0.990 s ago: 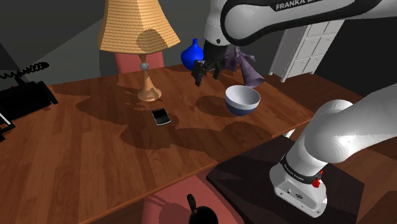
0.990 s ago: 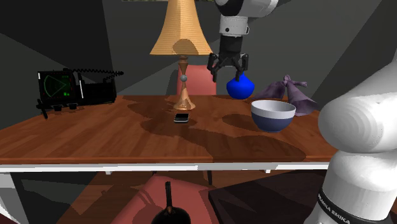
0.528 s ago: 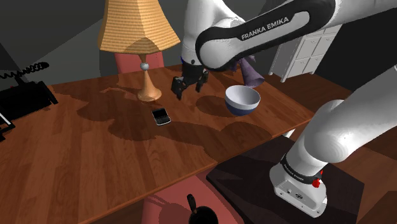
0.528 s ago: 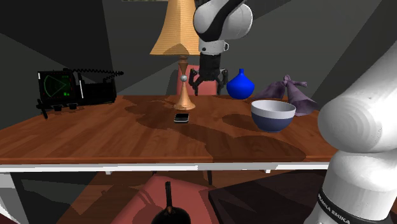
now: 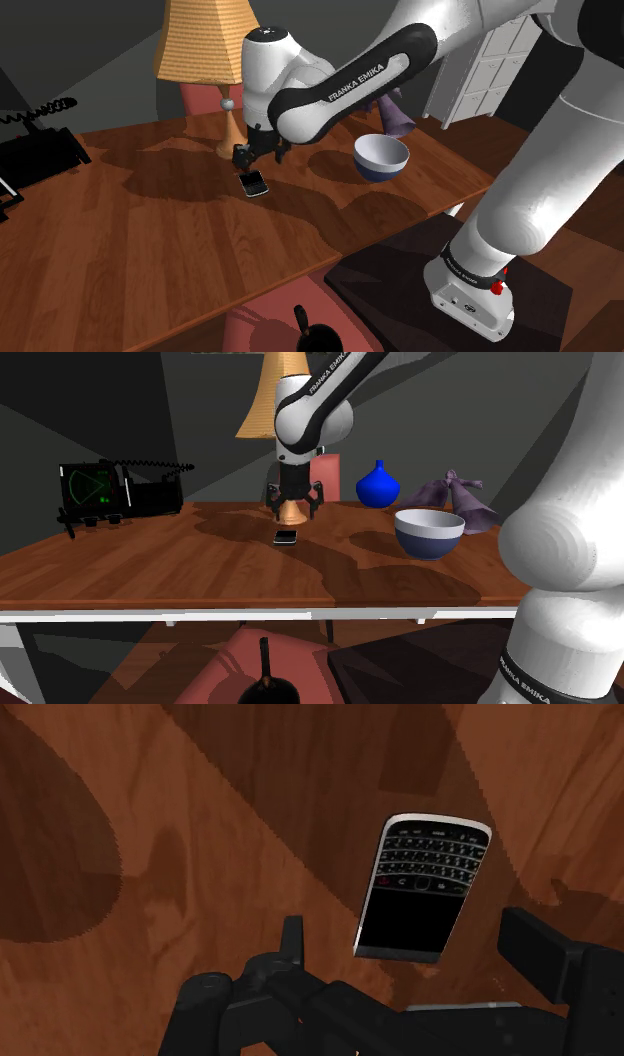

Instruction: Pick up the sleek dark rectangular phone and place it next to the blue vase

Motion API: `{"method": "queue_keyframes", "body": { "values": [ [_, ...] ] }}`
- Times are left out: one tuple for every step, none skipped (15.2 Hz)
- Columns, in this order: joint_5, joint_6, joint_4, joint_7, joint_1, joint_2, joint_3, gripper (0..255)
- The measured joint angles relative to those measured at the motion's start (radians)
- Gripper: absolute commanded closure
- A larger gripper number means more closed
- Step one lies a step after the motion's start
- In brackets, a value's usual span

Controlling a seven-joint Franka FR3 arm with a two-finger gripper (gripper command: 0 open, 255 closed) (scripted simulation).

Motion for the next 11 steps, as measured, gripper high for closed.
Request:
{"method": "queue_keyframes", "body": {
  "values": [
    [-0.035, 0.005, 0.027, 0.036, 0.004, 0.04, 0.004, 0],
    [-0.062, 0.015, 0.04, 0.068, 0.01, 0.069, 0.007, 0],
    [-0.088, 0.022, 0.058, 0.093, 0.016, 0.1, 0.007, 0],
    [-0.107, 0.03, 0.067, 0.109, 0.019, 0.123, 0.004, 0],
    [-0.121, 0.041, 0.068, 0.122, 0.023, 0.137, 0.003, 0],
    [-0.135, 0.05, 0.071, 0.133, 0.025, 0.152, 0.0, 0],
    [-0.146, 0.059, 0.073, 0.14, 0.026, 0.164, -0.003, 0],
    [-0.156, 0.067, 0.073, 0.147, 0.028, 0.176, -0.006, 0],
    [-0.166, 0.076, 0.072, 0.155, 0.03, 0.185, -0.009, 0],
    [-0.174, 0.085, 0.07, 0.161, 0.031, 0.194, -0.012, 0],
    [-0.179, 0.091, 0.068, 0.163, 0.031, 0.198, -0.014, 0]
  ]
}}
